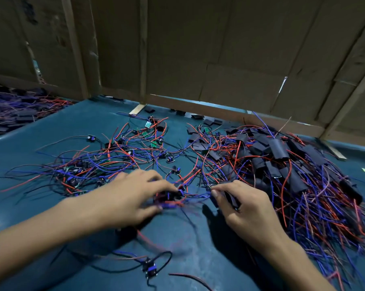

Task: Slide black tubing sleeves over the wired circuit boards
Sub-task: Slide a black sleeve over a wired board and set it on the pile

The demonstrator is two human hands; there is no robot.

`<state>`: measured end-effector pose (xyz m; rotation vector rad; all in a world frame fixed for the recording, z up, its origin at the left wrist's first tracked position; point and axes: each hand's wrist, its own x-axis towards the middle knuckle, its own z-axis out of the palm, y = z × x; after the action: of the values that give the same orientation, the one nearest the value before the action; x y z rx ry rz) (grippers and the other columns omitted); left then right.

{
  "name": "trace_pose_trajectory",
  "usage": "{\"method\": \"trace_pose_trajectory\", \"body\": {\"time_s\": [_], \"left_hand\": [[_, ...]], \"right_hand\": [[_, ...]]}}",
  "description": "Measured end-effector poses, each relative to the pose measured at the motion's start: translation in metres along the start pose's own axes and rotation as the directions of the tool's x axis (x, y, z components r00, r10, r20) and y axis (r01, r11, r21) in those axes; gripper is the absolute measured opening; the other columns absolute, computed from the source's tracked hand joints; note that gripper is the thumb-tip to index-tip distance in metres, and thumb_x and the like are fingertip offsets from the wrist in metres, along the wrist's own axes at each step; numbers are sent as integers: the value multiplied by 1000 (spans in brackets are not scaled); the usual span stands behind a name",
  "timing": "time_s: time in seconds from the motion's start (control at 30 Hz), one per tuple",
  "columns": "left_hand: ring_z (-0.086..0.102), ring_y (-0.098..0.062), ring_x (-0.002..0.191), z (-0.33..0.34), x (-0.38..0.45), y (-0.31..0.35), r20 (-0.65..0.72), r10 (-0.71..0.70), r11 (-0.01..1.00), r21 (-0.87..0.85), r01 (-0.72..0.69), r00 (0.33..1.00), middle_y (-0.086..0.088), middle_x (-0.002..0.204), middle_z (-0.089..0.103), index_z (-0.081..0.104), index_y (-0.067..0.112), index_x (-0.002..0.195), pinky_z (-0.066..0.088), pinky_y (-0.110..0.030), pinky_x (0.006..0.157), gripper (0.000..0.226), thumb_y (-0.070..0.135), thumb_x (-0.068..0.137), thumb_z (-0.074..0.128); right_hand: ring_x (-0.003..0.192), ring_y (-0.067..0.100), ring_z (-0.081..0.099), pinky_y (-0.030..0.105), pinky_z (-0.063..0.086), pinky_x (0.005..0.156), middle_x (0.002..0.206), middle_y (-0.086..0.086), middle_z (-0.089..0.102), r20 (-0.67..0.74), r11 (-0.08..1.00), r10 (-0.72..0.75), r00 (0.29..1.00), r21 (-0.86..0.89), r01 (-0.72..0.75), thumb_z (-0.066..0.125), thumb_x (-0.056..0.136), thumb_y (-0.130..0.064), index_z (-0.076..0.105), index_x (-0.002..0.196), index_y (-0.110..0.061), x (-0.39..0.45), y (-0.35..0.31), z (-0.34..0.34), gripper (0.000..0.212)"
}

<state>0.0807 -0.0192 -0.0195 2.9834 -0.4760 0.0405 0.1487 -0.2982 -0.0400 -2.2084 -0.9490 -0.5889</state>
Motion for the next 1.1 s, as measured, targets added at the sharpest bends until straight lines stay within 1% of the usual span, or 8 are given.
{"method": "trace_pose_trajectory", "body": {"time_s": [0.23, 0.4, 0.47, 0.53, 0.7, 0.87, 1.0, 1.1], "left_hand": [[58, -13, 115, -26, 26, -43, -143, -35, 993, 107, 51, 989, 14, 120, 63, 55, 42, 134, 48, -32, 91, 45, 44, 91, 68], [61, -6, 81, -64, 39, -44, -217, -97, 985, -164, 62, 971, 12, 84, 65, 76, 25, 102, 51, -28, 77, 42, 55, 73, 78], [57, 6, 77, -86, 44, -43, -209, -119, 969, -239, 68, 971, 12, 79, 64, 77, 28, 101, 41, -10, 65, 52, 65, 64, 71], [56, 4, 68, -106, 49, -43, -165, -125, 966, -243, 82, 978, 4, 77, 65, 77, 33, 106, 38, -9, 59, 58, 67, 61, 67], [66, -31, 82, -135, 58, -41, -11, -140, 972, -194, 135, 990, -17, 90, 68, 78, 36, 87, 56, -43, 82, 29, 61, 81, 63], [67, -13, 83, -152, 59, -30, -95, -134, 978, -174, 116, 986, 8, 80, 73, 79, 37, 100, 52, -33, 82, 30, 57, 89, 60], [61, -3, 62, -182, 60, -18, -279, -43, 985, -173, -6, 959, 11, 70, 71, 79, 33, 94, 47, -20, 62, 25, 50, 93, 61], [60, -2, 65, -205, 61, -7, -342, 25, 980, -175, -90, 939, 7, 75, 74, 78, 29, 98, 46, -22, 65, 27, 49, 94, 61]], "right_hand": [[79, 16, 70, 38, 57, 69, 87, -6, 72, 35, 1000, 5, 999, -11, -5, 74, 90, -20, 77, 96, -18, -3, 1, 2, 7], [77, 15, 70, 37, 57, 68, 86, -8, 72, 55, 1000, -4, 998, -12, 5, 75, 89, -20, 76, 96, -19, -4, 1, 6, 7], [77, 13, 70, 37, 57, 68, 86, -9, 72, 39, 1000, 5, 999, -2, -5, 72, 90, -22, 76, 96, -20, -4, 1, 7, 8], [80, 14, 71, 37, 58, 69, 88, -8, 73, 32, 1000, 11, 999, 4, -11, 72, 90, -23, 76, 97, -21, -4, 1, 7, 8], [82, 17, 72, 39, 58, 71, 90, -5, 74, 51, 1000, 10, 999, -14, -9, 75, 90, -18, 76, 98, -19, -5, 1, 7, 9], [81, 15, 71, 37, 57, 68, 90, -7, 72, 35, 1000, -22, 999, -16, 23, 68, 93, -26, 75, 99, -19, -4, -5, 3, 11], [81, 13, 71, 35, 57, 69, 91, -7, 73, -29, 999, -32, 999, 5, 32, 71, 93, -22, 76, 99, -16, -1, -6, -2, 9], [87, 8, 72, 34, 57, 76, 96, -7, 75, -85, 999, -12, 996, 34, 15, 70, 93, -23, 77, 101, -15, 1, -6, -2, 14]]}}
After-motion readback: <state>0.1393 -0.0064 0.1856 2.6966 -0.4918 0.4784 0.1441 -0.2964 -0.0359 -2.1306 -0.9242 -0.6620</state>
